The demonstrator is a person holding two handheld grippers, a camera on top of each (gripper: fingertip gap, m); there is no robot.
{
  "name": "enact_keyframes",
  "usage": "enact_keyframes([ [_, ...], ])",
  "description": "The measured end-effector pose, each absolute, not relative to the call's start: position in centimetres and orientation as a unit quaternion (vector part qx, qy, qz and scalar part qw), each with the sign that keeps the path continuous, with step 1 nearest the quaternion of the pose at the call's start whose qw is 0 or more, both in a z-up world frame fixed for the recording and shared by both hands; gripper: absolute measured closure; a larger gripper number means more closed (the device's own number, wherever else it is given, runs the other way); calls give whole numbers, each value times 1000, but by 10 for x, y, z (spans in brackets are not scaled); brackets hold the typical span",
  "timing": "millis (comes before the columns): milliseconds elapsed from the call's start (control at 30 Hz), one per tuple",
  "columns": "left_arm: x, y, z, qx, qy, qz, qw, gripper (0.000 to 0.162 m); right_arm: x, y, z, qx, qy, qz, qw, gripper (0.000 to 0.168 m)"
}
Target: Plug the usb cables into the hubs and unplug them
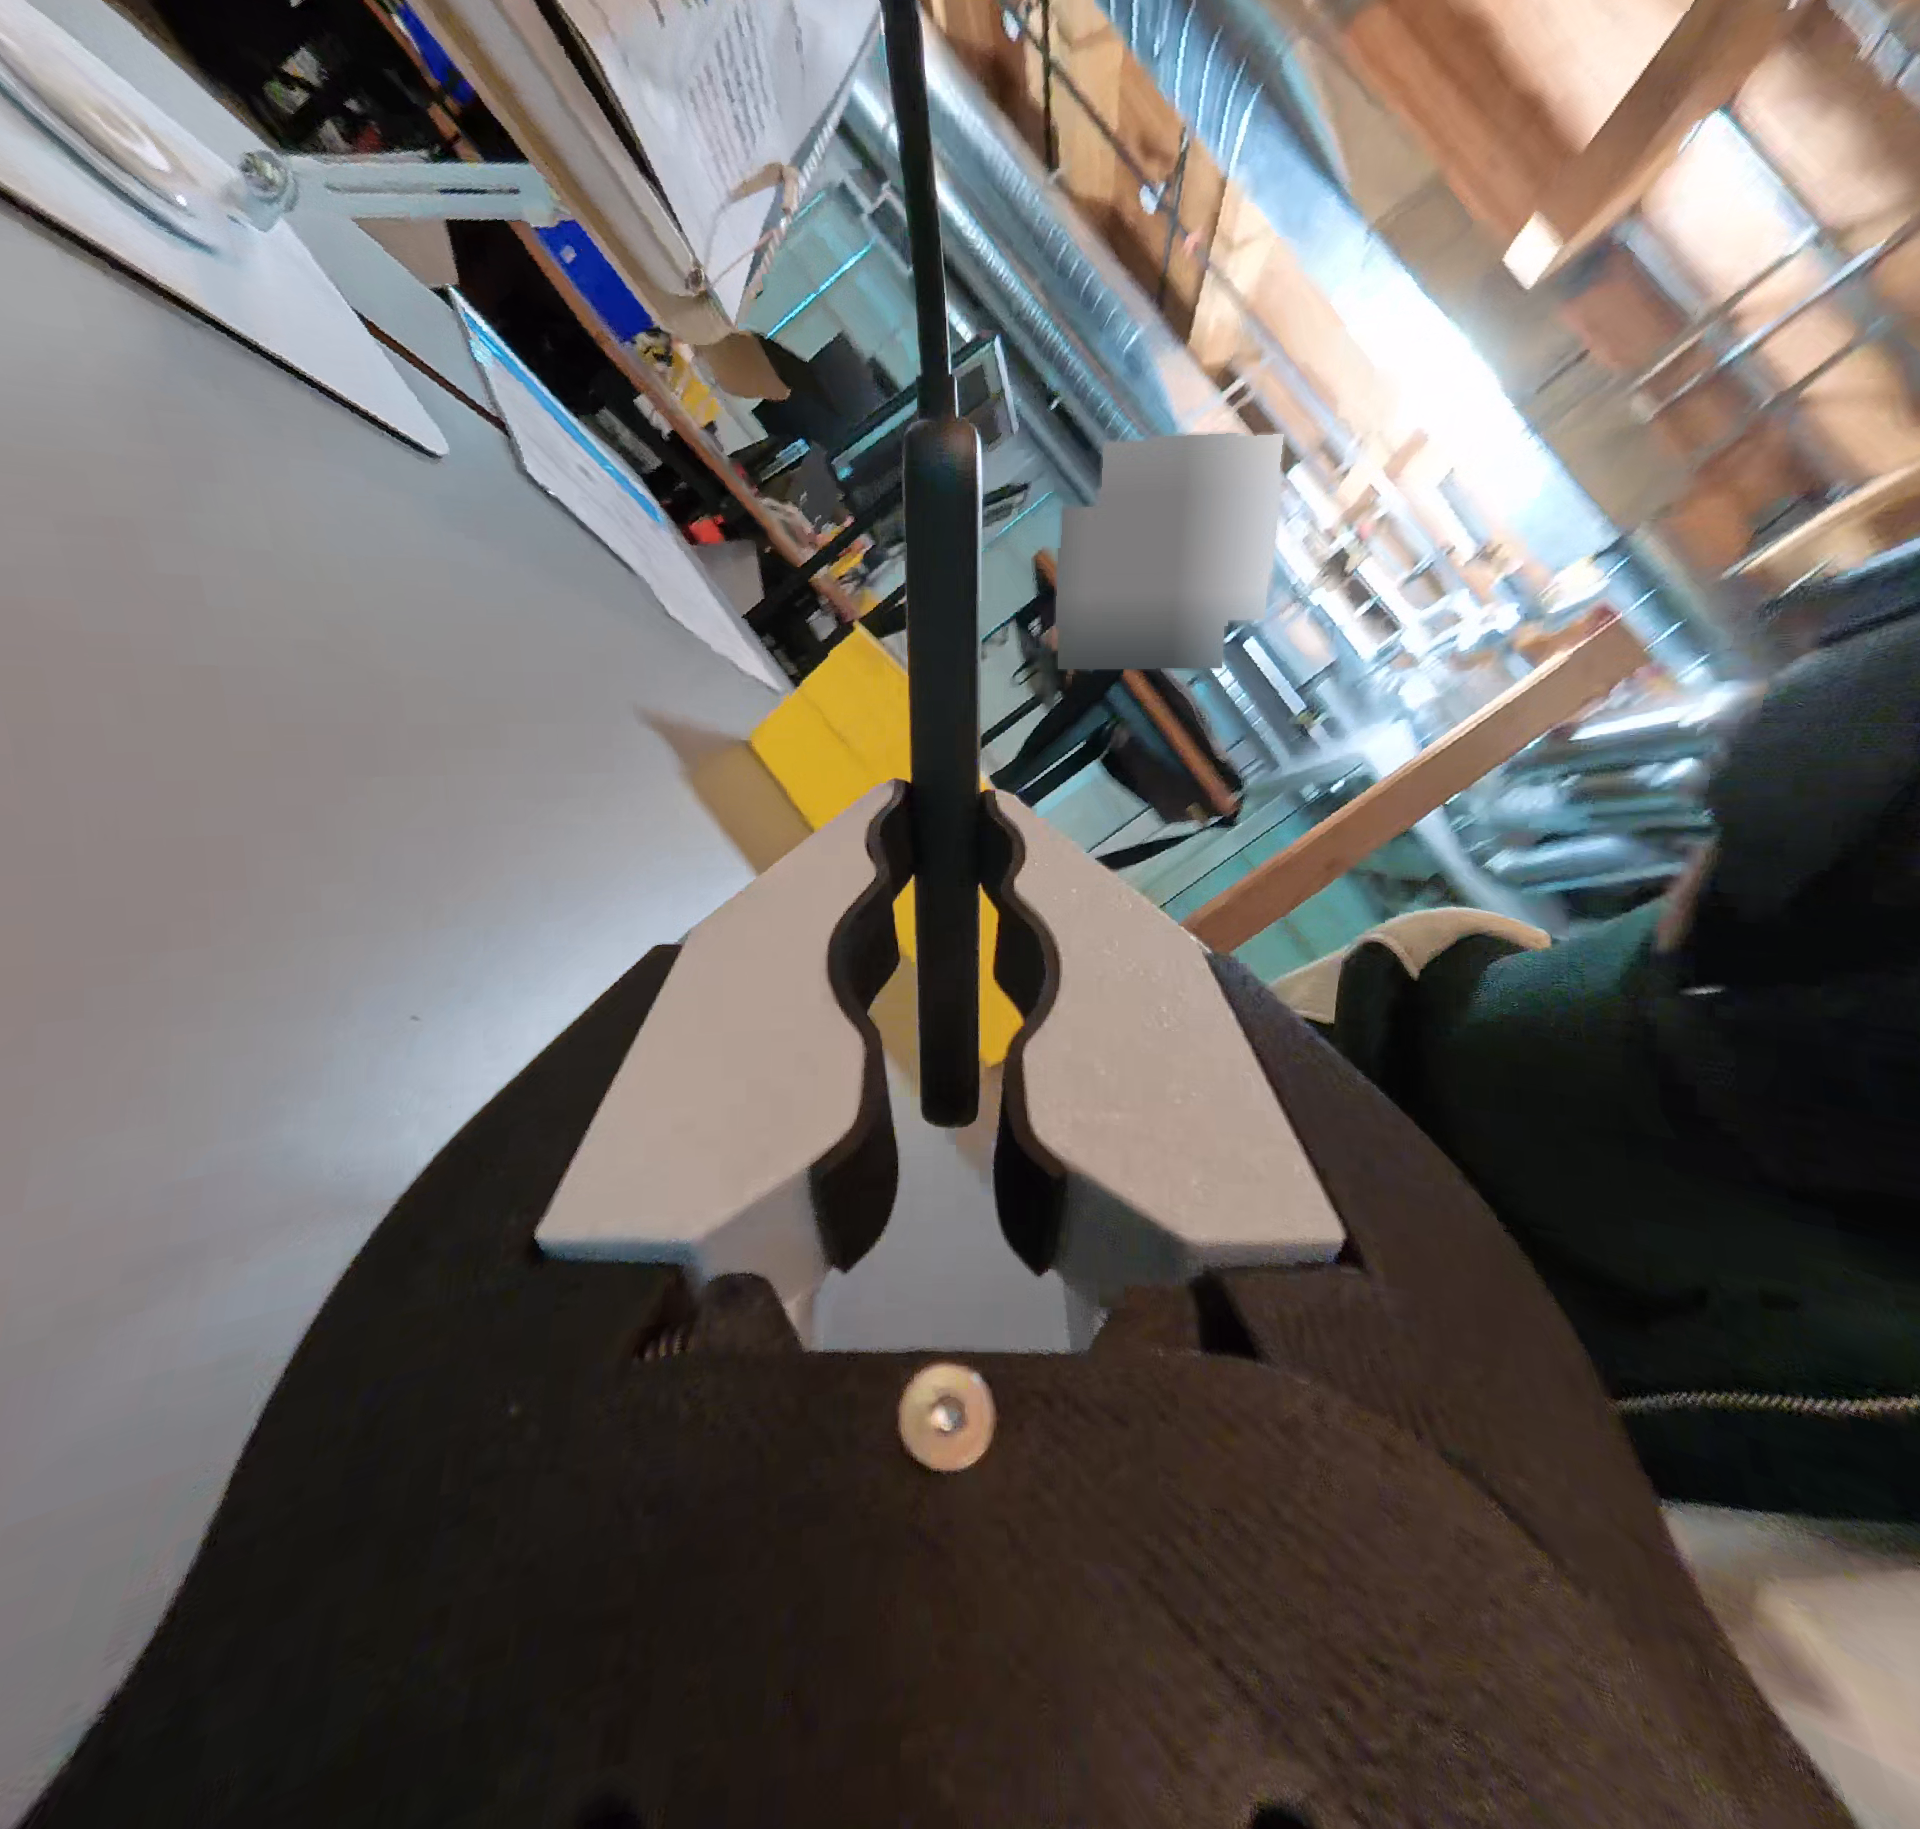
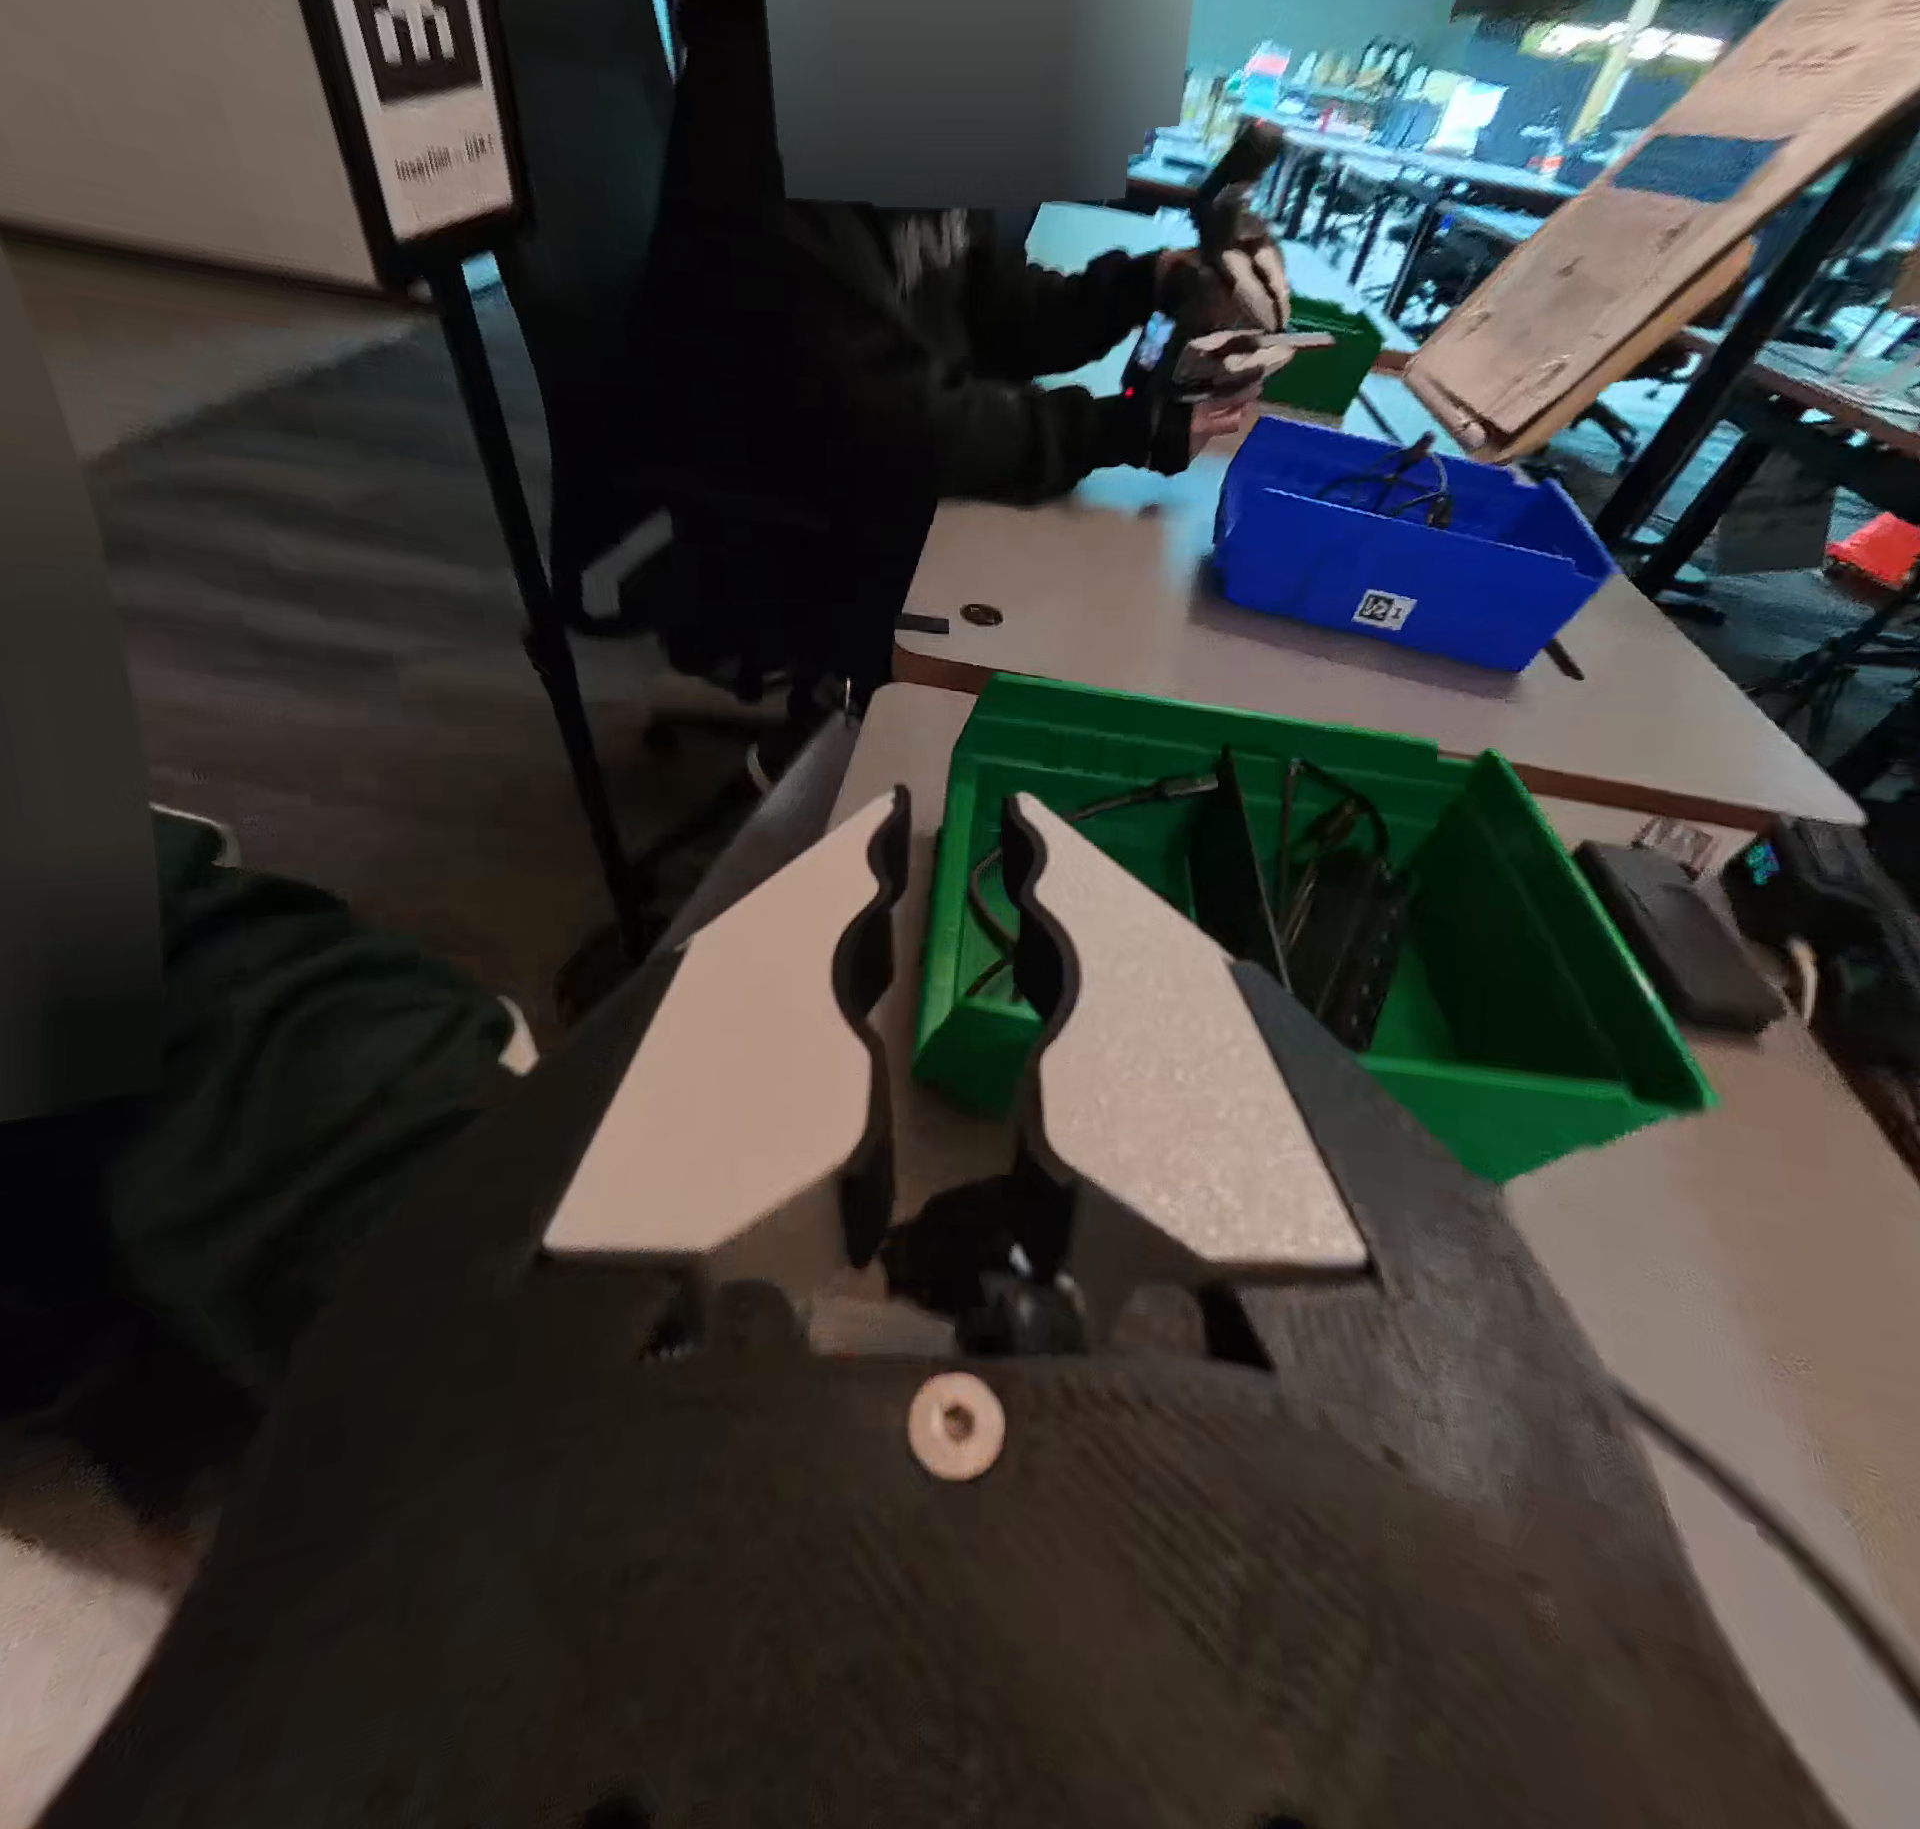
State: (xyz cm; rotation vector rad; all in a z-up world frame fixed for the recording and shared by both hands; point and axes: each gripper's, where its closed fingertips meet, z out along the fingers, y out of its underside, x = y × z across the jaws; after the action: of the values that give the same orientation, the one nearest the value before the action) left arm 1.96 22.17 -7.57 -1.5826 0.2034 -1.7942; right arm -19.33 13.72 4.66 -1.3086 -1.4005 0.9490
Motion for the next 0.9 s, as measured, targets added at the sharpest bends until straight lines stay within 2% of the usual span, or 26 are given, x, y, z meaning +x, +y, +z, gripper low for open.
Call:
enact_keyframes([
  [200, 10, 232, -79, -598, 24, -732, 325, 153, -275, 191, 15, -572, -628, 301, 434, 132],
  [333, 13, 230, -82, -603, 31, -732, 316, 152, -298, 227, -37, -626, -669, 218, 336, 131],
  [533, 17, 228, -82, -601, 32, -739, 302, 153, -296, 230, -119, -651, -740, 95, 142, 127],
  [667, 17, 228, -83, -601, 29, -741, 298, 153, -284, 241, -154, -641, -762, -26, 87, 124],
  [767, 18, 227, -83, -601, 33, -741, 298, 152, -266, 244, -174, -652, -752, -100, 24, 115],
  [867, 21, 224, -83, -605, 45, -737, 299, 152, -260, 252, -182, -648, -748, -144, 5, 114],
  [900, 22, 224, -83, -606, 49, -736, 298, 153, -261, 256, -182, -643, -750, -153, 9, 119],
])
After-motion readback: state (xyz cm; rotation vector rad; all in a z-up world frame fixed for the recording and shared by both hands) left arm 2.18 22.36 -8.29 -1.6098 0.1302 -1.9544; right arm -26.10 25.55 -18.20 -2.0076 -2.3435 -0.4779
